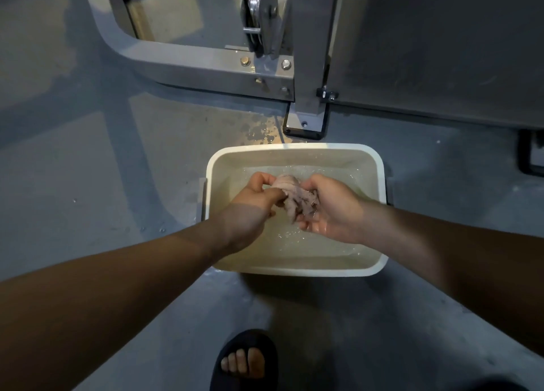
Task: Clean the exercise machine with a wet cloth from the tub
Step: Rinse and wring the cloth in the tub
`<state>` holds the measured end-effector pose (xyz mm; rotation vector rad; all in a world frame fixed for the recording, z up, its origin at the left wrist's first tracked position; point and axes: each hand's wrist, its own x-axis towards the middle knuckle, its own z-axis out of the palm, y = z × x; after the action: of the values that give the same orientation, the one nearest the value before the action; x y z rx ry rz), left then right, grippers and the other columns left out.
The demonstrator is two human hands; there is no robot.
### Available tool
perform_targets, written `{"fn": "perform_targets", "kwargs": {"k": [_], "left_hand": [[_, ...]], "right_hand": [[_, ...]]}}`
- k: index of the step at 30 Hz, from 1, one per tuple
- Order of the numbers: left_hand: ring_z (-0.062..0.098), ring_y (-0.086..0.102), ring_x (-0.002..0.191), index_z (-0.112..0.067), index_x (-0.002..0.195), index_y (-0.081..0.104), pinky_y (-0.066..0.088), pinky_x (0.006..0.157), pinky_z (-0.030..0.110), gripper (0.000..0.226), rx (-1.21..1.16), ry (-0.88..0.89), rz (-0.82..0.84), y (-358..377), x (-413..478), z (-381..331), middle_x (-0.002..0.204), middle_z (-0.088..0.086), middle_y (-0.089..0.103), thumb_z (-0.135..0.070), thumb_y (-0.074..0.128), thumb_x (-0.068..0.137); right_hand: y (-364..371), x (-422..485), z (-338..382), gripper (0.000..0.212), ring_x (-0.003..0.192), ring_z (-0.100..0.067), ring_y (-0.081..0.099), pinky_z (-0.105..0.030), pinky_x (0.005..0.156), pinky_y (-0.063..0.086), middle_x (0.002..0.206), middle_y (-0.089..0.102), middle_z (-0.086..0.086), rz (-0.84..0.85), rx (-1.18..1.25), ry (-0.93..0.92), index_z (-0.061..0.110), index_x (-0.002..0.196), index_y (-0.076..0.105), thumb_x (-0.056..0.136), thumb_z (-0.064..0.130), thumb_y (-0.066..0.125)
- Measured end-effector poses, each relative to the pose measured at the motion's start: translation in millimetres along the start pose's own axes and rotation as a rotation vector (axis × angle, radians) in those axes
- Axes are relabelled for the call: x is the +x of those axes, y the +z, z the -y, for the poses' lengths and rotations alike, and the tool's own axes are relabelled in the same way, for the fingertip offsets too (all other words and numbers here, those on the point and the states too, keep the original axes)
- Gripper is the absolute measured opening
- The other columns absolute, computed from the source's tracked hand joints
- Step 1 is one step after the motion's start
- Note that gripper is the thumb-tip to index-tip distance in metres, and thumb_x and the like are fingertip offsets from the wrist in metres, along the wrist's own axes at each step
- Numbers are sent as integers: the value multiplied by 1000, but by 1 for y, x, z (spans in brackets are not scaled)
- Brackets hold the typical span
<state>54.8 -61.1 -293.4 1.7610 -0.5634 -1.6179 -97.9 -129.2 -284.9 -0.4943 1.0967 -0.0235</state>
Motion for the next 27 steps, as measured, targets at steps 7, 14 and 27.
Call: {"fn": "perform_targets", "kwargs": {"k": [7, 14, 27], "left_hand": [[7, 64, 105, -29, 139, 49, 56, 91, 25, 41, 514, 294, 40, -9, -2, -6, 133, -5, 58, -13, 56, 102], [16, 36, 127, -13, 161, 13, 37, 93, 19, 91, 1264, 501, 388, -20, 5, -13, 145, 2, 29, -4, 63, 85], [26, 54, 101, -14, 117, 57, 43, 68, 36, 30, 1729, 654, 185, -4, 5, -39, 109, 6, 50, -36, 60, 96]], "right_hand": [[-7, -1, 9, 34, 65, -20, 57, -32, 64, 47, 81, 69, -13, -4, 78, 107, 3, 103, 68, 92, 18, 40], [-7, -7, 18, 34, 95, -28, 55, -35, 81, 51, 99, 59, -17, 177, 172, 143, -1, 102, 58, 75, -6, 39], [6, -6, 23, 14, 64, -11, 44, -22, 59, 43, 73, 51, 4, 177, -830, 168, 22, 86, 60, 92, 20, 72]]}}
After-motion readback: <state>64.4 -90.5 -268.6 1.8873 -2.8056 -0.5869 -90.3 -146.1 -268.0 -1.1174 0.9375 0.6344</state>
